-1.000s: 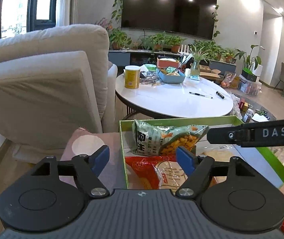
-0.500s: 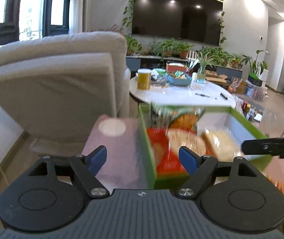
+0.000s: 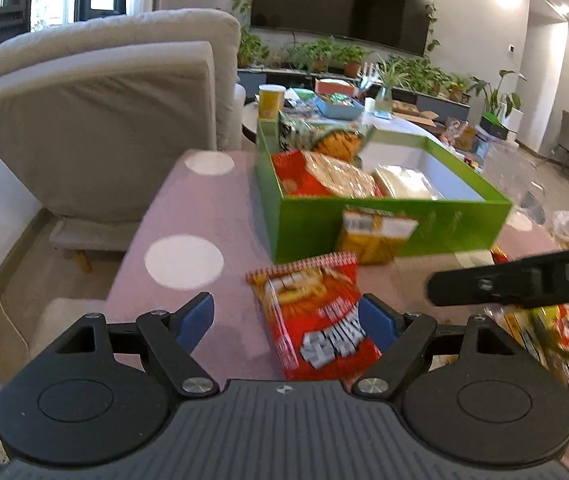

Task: Organize snacks
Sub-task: 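Move the right gripper back toward the remaining red chip bags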

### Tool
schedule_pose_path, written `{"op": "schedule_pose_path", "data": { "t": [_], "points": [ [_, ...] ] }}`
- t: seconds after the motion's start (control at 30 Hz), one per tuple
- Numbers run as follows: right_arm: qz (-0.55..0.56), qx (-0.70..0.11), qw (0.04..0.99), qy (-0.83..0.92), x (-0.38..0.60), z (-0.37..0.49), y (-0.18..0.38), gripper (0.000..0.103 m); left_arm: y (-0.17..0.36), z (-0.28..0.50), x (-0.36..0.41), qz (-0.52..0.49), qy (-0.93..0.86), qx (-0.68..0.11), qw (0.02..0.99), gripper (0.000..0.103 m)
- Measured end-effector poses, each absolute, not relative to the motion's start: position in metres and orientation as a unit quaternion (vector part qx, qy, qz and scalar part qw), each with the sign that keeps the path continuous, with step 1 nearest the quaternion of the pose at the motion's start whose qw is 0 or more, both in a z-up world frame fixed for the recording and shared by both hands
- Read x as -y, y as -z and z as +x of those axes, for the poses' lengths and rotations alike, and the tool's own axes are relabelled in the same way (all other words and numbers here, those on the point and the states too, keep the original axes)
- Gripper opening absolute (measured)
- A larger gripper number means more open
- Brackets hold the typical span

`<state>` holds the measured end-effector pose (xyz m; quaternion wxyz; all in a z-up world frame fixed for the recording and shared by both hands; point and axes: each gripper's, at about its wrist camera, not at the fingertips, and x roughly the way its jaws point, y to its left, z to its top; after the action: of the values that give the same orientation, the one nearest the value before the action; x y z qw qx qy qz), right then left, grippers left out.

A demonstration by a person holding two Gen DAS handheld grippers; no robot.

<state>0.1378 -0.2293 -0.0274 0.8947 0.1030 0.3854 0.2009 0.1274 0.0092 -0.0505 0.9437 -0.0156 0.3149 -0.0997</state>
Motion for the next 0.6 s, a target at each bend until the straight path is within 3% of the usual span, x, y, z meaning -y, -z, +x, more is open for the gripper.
{"op": "schedule_pose_path", "data": {
  "t": [0.6],
  "points": [
    [0.129, -0.435, 0.872, -0.183, 0.200, 0.150, 0.054, 0.047, 0.073, 0.140, -0.020, -0.052, 0.106, -0.355, 0.927, 0.077]
  ]
}}
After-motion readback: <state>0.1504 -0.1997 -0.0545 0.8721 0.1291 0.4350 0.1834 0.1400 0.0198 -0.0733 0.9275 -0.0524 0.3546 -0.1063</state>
